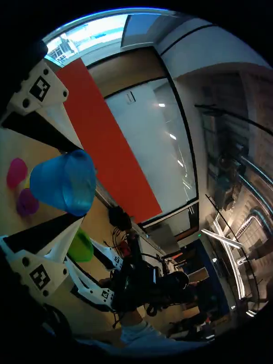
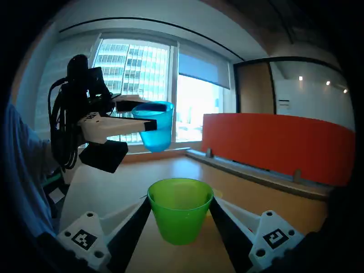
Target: Pour water
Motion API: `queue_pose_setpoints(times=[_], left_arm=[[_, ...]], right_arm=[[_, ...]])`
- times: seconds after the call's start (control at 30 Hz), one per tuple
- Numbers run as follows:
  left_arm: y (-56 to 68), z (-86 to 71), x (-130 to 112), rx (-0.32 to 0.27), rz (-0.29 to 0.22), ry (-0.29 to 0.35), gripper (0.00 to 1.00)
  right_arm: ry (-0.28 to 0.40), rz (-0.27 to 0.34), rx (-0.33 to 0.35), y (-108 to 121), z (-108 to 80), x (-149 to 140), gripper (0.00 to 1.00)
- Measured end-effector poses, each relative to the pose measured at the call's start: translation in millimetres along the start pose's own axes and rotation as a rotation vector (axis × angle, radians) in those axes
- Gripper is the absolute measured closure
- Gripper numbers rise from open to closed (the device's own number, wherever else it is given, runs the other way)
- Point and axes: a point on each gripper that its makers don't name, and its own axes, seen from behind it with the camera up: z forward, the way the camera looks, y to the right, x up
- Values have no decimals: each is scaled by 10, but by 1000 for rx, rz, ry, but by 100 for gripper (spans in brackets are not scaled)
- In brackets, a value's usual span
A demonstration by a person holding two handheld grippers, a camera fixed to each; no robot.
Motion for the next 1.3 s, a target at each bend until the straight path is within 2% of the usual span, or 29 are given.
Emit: queue_pose_setpoints(times=[0.23,0.7,1.0,1.3], left_arm=[[-7,-8,100,12,94,-9,11],[-37,-13,255,40,237,-7,11],[-75,-41,343,55,333,-15,11],[-82,-6,370,62,421,-24,11]], right_arm=[[1,4,36,-145,84,-71,9],[9,-26,95,-378,202,-75,9],[23,-26,101,-382,236,-28,9],[33,-21,106,-360,257,24,9]])
